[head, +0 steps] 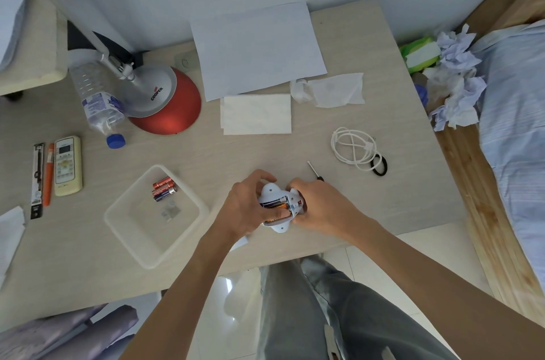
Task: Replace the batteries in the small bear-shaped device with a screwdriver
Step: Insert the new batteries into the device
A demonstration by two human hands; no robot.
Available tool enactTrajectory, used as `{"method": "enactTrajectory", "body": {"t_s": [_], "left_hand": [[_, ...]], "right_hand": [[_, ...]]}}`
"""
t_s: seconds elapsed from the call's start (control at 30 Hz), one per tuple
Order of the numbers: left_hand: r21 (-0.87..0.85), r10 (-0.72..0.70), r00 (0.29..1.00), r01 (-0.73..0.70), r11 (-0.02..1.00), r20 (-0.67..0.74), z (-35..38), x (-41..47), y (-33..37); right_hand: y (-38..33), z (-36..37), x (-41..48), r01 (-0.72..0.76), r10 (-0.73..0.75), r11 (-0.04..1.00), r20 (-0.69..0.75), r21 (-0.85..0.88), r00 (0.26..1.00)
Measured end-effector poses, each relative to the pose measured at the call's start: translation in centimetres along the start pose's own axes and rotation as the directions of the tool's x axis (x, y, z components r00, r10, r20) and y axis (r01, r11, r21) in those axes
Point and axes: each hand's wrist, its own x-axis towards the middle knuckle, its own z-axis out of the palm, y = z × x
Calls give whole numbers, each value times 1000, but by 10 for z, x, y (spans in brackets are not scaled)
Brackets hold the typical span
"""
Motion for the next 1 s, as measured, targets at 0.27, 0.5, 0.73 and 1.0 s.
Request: {"method": "enactTrajectory", "body": {"t_s": [0.27,0.5,0.73,1.0], "left_hand": [[-55,-30,998,33,998,52,-6,8,2],[-108,-31,997,40,993,77,-10,-8,4],[-32,-36,995,33,999,-94,-20,-70,-20],[353,143,921,-7,936,-362,-1,-124,-68]], "right_hand": [[0,4,-12,57,-53,998,-98,32,994],[0,1,-8,60,-56,998,-96,33,994],[0,-3,-6,73,-69,997,-80,40,994],[1,-1,-5,62,-58,997,-89,52,994]]}}
